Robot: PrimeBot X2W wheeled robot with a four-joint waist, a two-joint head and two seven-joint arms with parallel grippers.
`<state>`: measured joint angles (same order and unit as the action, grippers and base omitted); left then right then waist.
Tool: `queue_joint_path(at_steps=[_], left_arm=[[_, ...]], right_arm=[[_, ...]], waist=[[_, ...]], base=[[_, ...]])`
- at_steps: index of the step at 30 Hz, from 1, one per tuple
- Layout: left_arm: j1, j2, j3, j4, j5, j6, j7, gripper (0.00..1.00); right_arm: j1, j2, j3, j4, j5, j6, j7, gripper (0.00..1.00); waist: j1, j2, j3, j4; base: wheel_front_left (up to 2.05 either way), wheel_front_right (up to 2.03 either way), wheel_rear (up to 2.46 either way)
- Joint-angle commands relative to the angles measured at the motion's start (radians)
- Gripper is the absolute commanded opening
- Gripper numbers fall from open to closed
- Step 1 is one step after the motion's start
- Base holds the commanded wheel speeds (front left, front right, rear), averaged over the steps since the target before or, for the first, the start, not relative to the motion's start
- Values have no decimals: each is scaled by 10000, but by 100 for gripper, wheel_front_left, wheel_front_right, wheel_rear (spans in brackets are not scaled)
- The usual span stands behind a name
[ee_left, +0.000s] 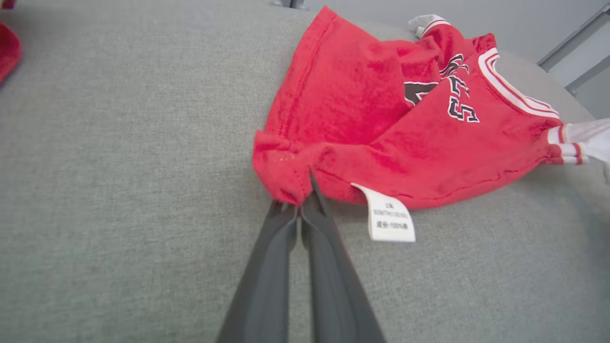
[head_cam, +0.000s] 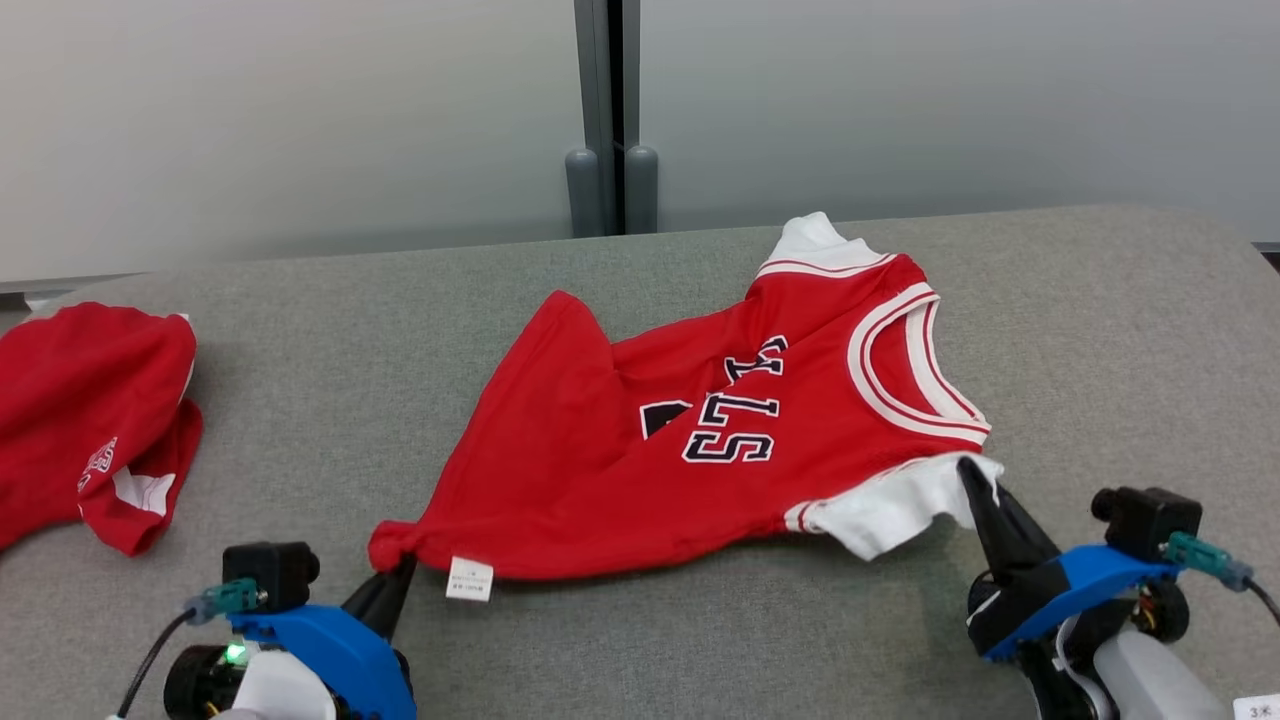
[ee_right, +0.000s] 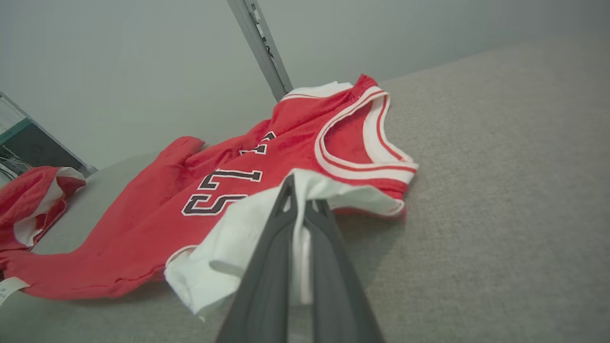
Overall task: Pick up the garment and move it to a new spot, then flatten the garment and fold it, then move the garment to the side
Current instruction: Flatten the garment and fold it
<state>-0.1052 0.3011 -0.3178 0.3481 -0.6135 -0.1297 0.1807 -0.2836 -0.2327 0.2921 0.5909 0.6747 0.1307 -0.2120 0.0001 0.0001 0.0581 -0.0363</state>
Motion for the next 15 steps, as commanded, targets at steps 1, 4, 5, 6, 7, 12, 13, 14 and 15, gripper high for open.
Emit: queue_joint_path(at_steps=[1, 4, 5, 6, 7, 12, 13, 14, 15], left_arm=[[-343, 214, -60, -153, -16, -15, -107, 0], [-992, 464, -236, -367, -125, -15, -298, 0], [-1257, 596, -308, -383, -171, -15, -332, 0], [-1555, 743, -407, -358, -181, -15, -364, 0], [-1910, 850, -512, -339, -237, -15, -377, 0], [-4046, 1315, -1143, 89, -702, -16, -246, 0], [-4562, 1377, -1328, 209, -766, -16, -202, 0], [-5089, 1426, -1485, 361, -832, -16, -189, 0], [-5601, 1482, -1669, 503, -868, -16, -191, 0]], right_arm=[[-299, -299, 34, -251, 56, 0, -189, 0], [-829, -397, 55, -718, 354, 1, -395, 0], [-1043, -470, 79, -834, 444, 1, -420, 0], [-1298, -517, 120, -923, 586, 1, -457, 0], [-1574, -548, 133, -987, 778, 1, -461, 0], [-3360, -986, 564, -836, 1339, 1, -461, 0], [-3803, -1055, 626, -744, 1542, 1, -429, 0], [-4258, -1158, 740, -638, 1641, 1, -379, 0], [-4719, -1244, 872, -502, 1736, 1, -363, 0]], waist=[[-1, -1, 140, 0], [-1, -1, 503, -5], [-1, -1, 655, 0], [-1, -1, 794, 9], [-1, -1, 975, 20], [-1, -1, 1940, 164], [-1, -1, 2154, 197], [-1, -1, 2349, 229], [-1, -1, 2518, 256]], base=[[0, 0, 0], [0, 0, 0], [0, 0, 0], [0, 0, 0], [0, 0, 0], [0, 0, 0], [0, 0, 0], [0, 0, 0], [0, 0, 0]])
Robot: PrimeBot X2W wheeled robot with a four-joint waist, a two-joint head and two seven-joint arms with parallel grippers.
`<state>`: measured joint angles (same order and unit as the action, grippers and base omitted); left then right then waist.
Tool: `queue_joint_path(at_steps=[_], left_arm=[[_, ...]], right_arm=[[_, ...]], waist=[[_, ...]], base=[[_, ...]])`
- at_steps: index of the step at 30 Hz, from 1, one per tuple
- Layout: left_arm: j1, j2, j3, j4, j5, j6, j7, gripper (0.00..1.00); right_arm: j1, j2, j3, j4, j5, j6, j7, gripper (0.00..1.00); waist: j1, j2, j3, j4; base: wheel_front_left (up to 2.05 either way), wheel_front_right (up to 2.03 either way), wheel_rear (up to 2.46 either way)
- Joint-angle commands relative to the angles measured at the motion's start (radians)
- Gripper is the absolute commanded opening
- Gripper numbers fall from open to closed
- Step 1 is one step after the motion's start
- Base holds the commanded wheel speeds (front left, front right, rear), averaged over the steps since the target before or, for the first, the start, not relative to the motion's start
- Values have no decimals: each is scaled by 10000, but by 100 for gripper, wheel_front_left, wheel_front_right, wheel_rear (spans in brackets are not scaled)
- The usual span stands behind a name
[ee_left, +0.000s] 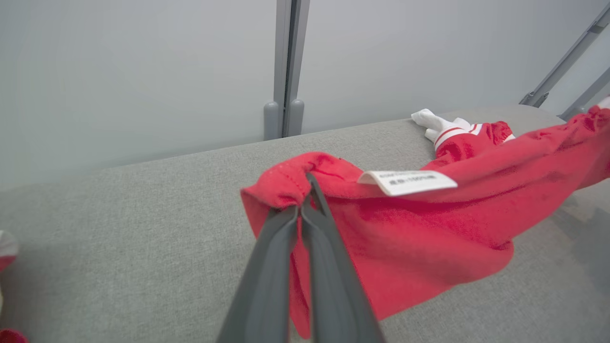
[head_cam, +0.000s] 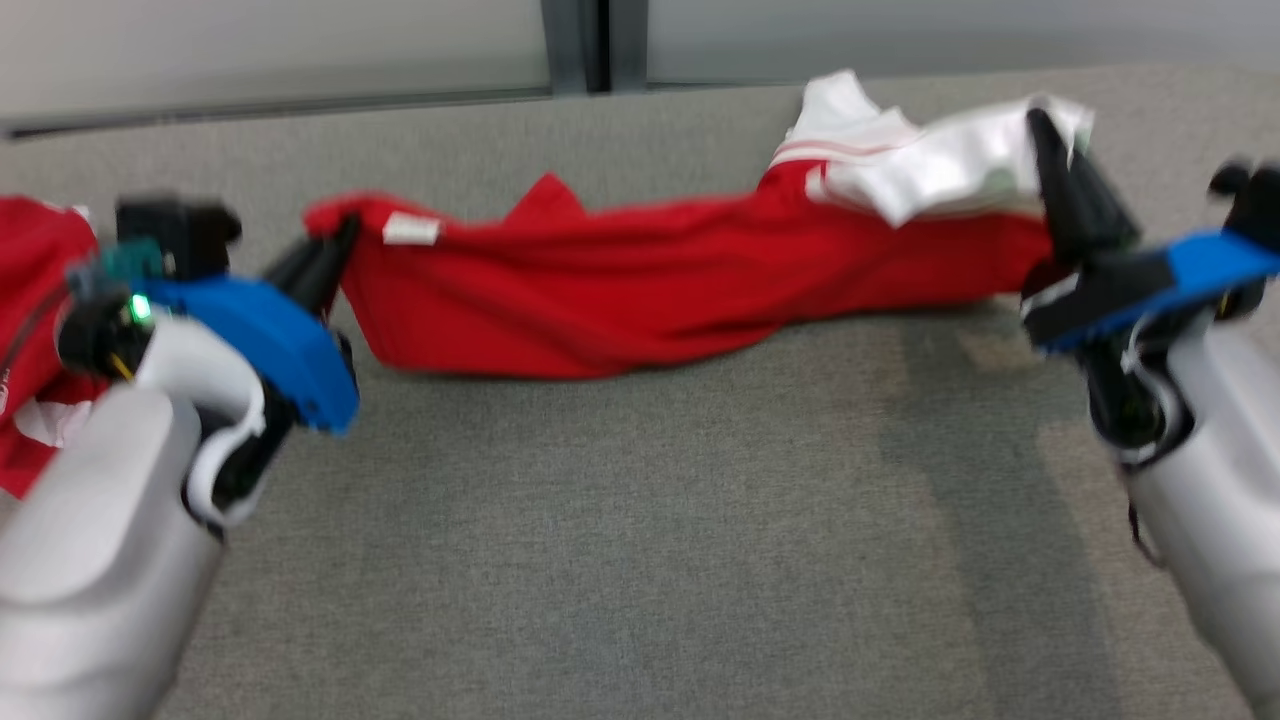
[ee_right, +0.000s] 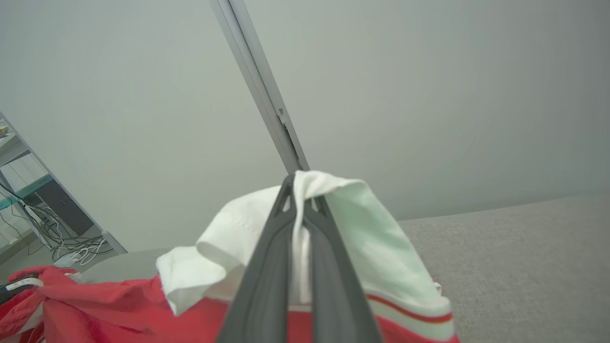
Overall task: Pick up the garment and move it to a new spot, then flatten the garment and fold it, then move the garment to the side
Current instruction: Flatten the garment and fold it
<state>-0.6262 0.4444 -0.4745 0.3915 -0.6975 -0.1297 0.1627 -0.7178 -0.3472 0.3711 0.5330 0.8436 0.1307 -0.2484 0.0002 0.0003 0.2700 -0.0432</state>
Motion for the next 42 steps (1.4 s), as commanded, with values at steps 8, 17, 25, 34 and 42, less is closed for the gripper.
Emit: queue_joint_path(at_steps=[8, 17, 25, 34, 42], left_arm=[[-4309, 258, -835, 1648, -304, -15, -599, 0], [-7819, -150, -954, 3327, -841, -15, -1431, 0], [-9287, -279, -1365, 4286, -1182, -15, -1795, 0], [-7786, 14, -3176, 4294, -1929, -15, -1602, 0], [-5146, 865, -4690, 3402, -3401, -12, -1264, 0]], right_arm=[[-4497, -46, 536, 1517, 692, 1, 51, 0], [-8449, 303, 246, 3106, 719, 1, -149, 0], [-9672, 408, 543, 3409, 853, 1, -173, 0], [-7684, 233, 2210, 3108, 1636, 1, 220, 0], [-4732, -275, 3834, 2317, 2616, 1, 1710, 0]], waist=[[-2, -3, 1620, 331], [-2, -3, 2185, 411], [-2, -3, 1950, 196], [-2, -3, 1063, 99], [-2, -3, -274, -8]], base=[[0, 0, 0], [0, 0, 0], [0, 0, 0], [0, 0, 0], [0, 0, 0]])
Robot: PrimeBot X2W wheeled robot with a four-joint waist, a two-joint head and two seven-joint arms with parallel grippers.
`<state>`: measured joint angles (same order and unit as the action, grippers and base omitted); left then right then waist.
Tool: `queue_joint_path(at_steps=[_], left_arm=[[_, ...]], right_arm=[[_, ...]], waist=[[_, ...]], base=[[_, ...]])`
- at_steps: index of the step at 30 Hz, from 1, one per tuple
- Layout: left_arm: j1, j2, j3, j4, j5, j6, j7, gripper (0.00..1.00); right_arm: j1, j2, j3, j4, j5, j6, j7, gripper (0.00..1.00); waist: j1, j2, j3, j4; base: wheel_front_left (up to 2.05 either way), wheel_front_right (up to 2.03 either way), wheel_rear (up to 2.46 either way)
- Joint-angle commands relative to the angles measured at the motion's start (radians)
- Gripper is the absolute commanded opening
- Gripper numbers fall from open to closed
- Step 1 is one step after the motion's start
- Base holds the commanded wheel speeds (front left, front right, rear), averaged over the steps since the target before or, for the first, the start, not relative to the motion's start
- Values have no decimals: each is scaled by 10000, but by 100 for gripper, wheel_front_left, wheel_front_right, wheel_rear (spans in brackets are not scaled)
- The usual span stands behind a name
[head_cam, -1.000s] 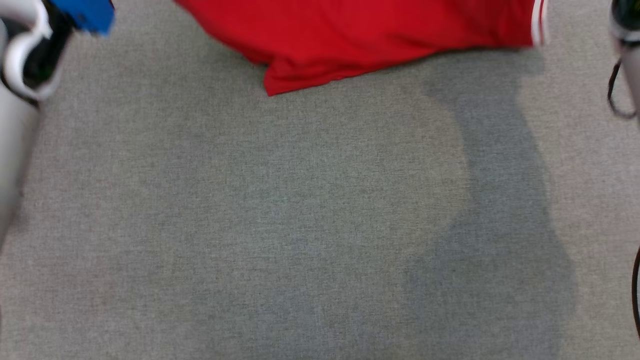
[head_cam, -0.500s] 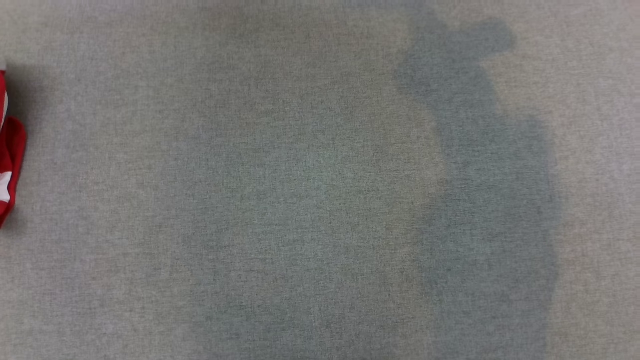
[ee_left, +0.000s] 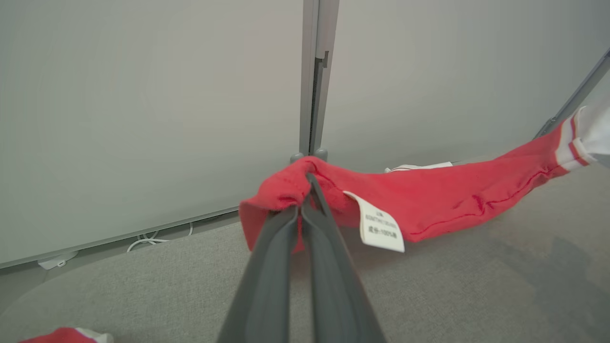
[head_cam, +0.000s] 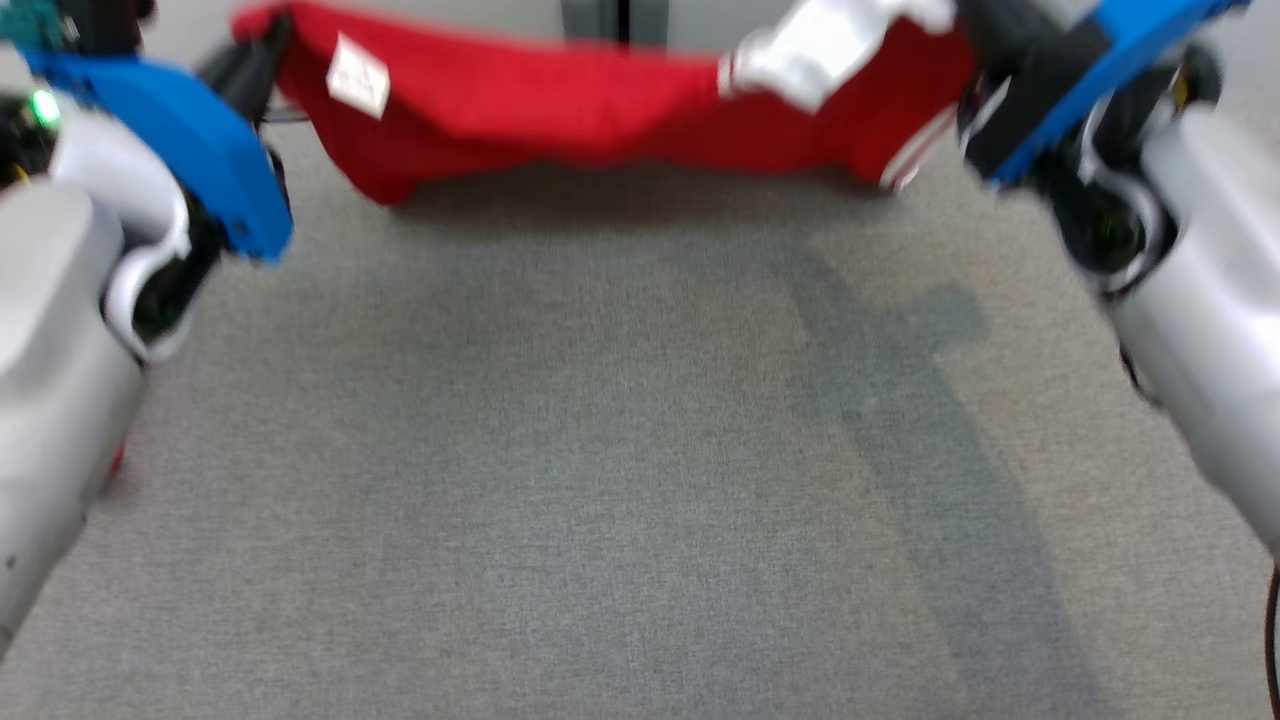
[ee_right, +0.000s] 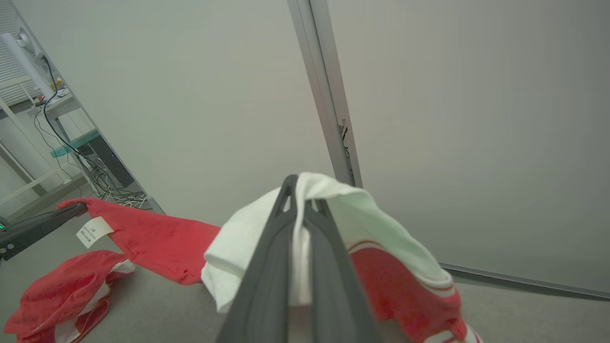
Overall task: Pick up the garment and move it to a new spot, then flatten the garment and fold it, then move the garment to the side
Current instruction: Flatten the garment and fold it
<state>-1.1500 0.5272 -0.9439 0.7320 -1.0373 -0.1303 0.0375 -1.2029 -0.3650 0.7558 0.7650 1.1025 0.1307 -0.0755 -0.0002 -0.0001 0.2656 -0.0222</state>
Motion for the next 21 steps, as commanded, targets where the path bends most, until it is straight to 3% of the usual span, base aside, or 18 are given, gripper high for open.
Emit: queue_joint_path(at_steps=[1, 8, 14, 21], left_arm=[[435, 168, -129, -202, -275, -6, 127, 0], [2657, 1008, -928, -1627, -1917, -6, 1268, 0], [4301, 1638, -1510, -2624, -2648, 11, 2086, 0], [5937, 2468, -1973, -4152, -3161, 544, 2572, 0]], right_arm=[[514, -228, 175, -190, 126, 1, 221, 0], [3355, -1539, 953, -1603, 802, 1, 1238, 0], [5706, -2941, 1415, -3234, 1202, 1, 2359, 0], [8092, -4644, 1606, -5666, 1771, 1, 3851, 0]], waist=[[2, 1, -412, -219], [2, 1, -1529, -122], [2, 1, -2150, -109], [2, 1, -2451, -209]], base=[[0, 0, 0], [0, 0, 0], [0, 0, 0], [0, 0, 0]])
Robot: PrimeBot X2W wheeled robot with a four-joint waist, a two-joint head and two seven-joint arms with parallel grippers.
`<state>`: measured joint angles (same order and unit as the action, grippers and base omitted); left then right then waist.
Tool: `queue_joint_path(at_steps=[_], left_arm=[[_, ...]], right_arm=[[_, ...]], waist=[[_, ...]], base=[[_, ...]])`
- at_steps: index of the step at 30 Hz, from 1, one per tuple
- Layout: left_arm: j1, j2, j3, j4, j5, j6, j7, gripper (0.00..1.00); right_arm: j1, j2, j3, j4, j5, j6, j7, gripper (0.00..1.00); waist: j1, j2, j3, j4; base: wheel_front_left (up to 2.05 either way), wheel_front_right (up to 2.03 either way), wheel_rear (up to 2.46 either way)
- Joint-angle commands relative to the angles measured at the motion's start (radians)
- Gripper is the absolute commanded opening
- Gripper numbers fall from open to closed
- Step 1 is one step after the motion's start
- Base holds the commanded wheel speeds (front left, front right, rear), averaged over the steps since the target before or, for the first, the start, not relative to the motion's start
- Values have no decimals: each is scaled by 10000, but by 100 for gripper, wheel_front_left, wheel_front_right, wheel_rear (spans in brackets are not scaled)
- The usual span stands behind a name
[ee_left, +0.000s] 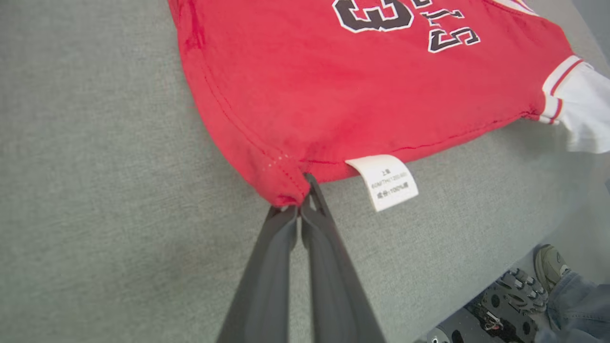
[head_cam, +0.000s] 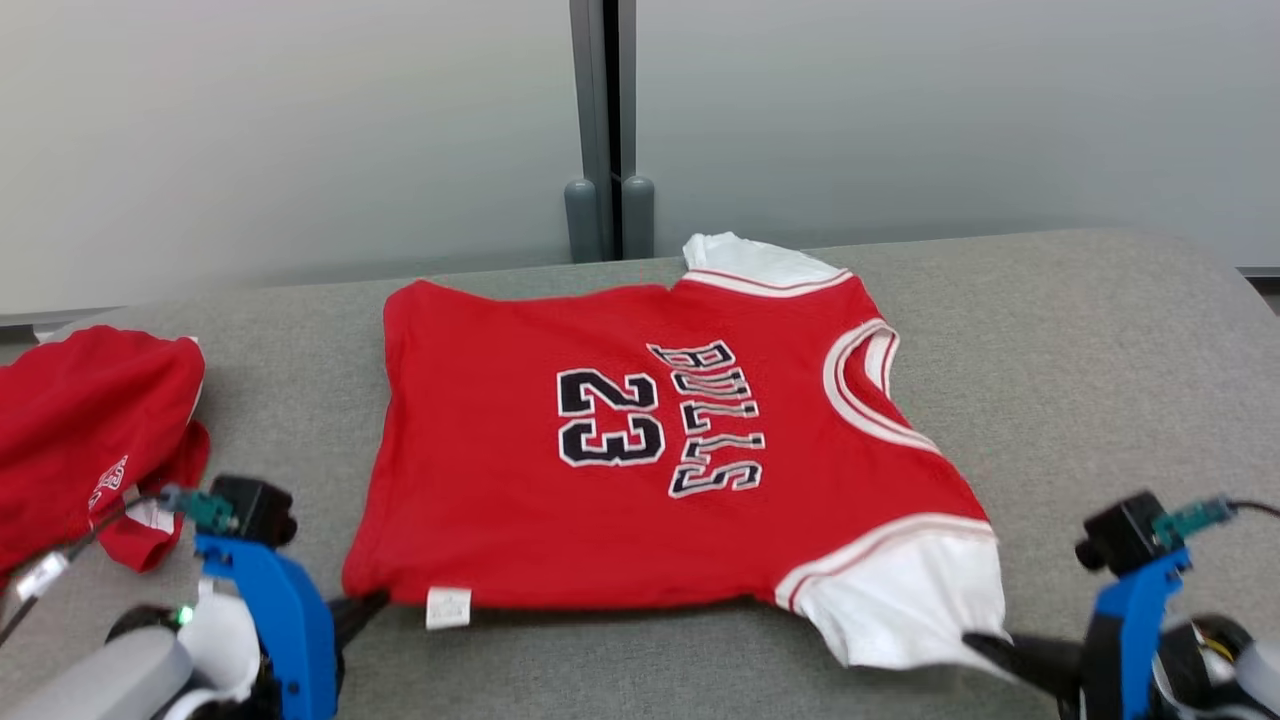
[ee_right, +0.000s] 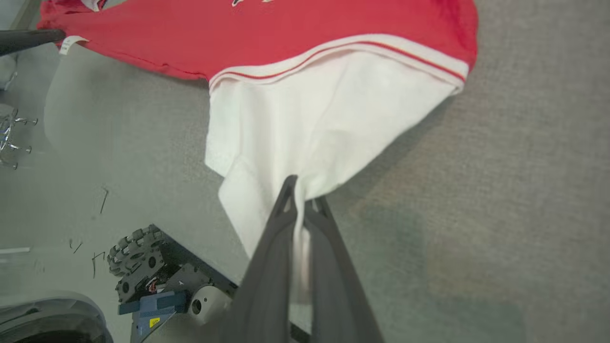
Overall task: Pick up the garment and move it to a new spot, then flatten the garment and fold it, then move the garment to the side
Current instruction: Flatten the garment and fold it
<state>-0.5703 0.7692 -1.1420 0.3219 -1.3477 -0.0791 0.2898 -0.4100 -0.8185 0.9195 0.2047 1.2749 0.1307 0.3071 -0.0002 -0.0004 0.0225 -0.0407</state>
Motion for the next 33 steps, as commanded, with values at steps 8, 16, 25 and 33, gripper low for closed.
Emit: queue_joint_path(at_steps=[8, 16, 25, 33], left_arm=[[1542, 1471, -420, -2357, -955, 698, 917, 0], [1289, 2099, -216, -3519, -1524, 1141, 1674, 0], [214, 1569, -19, -2567, -1812, 859, 2756, 0], [-724, 732, 58, -1175, -2084, 535, 3739, 0]], right_arm=[[2145, -1629, -913, -1733, 551, 1, 1127, 0], [2639, -1701, -2310, -2396, 321, 1, 2245, 0], [1209, -192, -3504, -1146, -319, 1, 4195, 0], [-623, 1445, -3878, 798, -1341, 1, 5140, 0]], waist=[[2, 4, -150, -94], [2, 4, -182, 6], [2, 4, 33, -64], [2, 4, 496, -4]], base=[[0, 0, 0], [0, 0, 0], [0, 0, 0], [0, 0, 0]])
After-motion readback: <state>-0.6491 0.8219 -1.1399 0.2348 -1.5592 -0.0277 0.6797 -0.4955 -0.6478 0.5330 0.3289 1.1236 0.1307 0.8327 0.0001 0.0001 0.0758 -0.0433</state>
